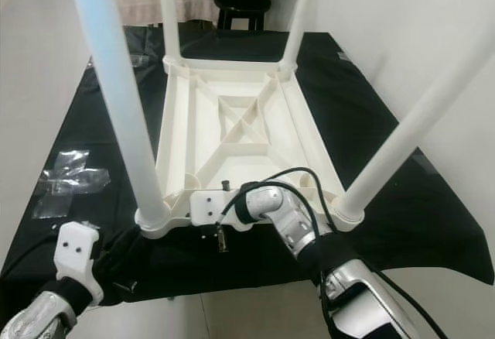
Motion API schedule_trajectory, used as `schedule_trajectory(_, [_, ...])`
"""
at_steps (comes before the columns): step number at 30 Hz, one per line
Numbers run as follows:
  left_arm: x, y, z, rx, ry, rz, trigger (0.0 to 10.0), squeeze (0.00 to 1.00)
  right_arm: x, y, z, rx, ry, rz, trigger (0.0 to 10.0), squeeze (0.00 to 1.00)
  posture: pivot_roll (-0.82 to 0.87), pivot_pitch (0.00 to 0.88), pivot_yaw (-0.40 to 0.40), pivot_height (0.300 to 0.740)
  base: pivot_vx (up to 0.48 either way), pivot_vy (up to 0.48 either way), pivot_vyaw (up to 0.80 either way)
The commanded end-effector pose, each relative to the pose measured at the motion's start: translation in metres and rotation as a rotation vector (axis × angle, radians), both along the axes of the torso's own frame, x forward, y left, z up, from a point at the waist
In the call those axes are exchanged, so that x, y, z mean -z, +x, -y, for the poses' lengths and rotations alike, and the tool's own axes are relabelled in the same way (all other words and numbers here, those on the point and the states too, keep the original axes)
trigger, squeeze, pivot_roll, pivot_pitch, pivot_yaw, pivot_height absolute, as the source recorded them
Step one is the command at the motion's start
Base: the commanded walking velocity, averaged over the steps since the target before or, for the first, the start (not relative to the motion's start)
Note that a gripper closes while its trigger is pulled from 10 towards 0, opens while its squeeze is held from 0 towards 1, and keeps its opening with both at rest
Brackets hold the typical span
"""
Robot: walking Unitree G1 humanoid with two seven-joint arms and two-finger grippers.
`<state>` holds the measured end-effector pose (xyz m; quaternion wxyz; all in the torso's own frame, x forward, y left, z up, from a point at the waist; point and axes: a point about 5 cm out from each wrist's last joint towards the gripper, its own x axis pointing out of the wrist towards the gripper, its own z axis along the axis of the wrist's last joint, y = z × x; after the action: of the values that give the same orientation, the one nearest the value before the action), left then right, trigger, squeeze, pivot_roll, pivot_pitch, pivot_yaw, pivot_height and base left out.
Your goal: Building children table
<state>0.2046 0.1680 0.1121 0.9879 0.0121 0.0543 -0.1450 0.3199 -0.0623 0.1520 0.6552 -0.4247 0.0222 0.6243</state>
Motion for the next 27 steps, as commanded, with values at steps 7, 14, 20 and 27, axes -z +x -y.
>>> schedule_trajectory(7, [0.0, -0.001, 0.007, 0.032, 0.0, -0.01, 10.0, 0.0, -0.046, -0.026, -0.065, -0.314, 0.231, 0.281, 0.0, 0.0, 0.05, 0.135, -0.055, 0.74, 0.0, 0.0, 0.0])
schedule_trajectory(14, [0.0, -0.001, 0.007, 0.035, 0.003, -0.011, 10.0, 0.0, -0.046, -0.045, -0.084, -0.378, 0.298, 0.233, 0.0, 0.0, 0.05, 0.134, -0.05, 0.74, 0.0, 0.0, 0.0])
schedule_trajectory(20, [0.0, 0.0, 0.006, 0.038, 0.006, -0.009, 10.0, 0.0, -0.047, -0.055, -0.089, -0.417, 0.331, 0.203, 0.0, 0.0, 0.05, 0.132, -0.047, 0.74, 0.0, 0.0, 0.0])
schedule_trajectory(27, [-0.001, 0.001, 0.006, 0.037, 0.008, -0.007, 10.0, 0.0, -0.053, -0.061, -0.09, -0.44, 0.361, 0.185, 0.0, 0.0, 0.04, 0.13, -0.047, 0.74, 0.0, 0.0, 0.0])
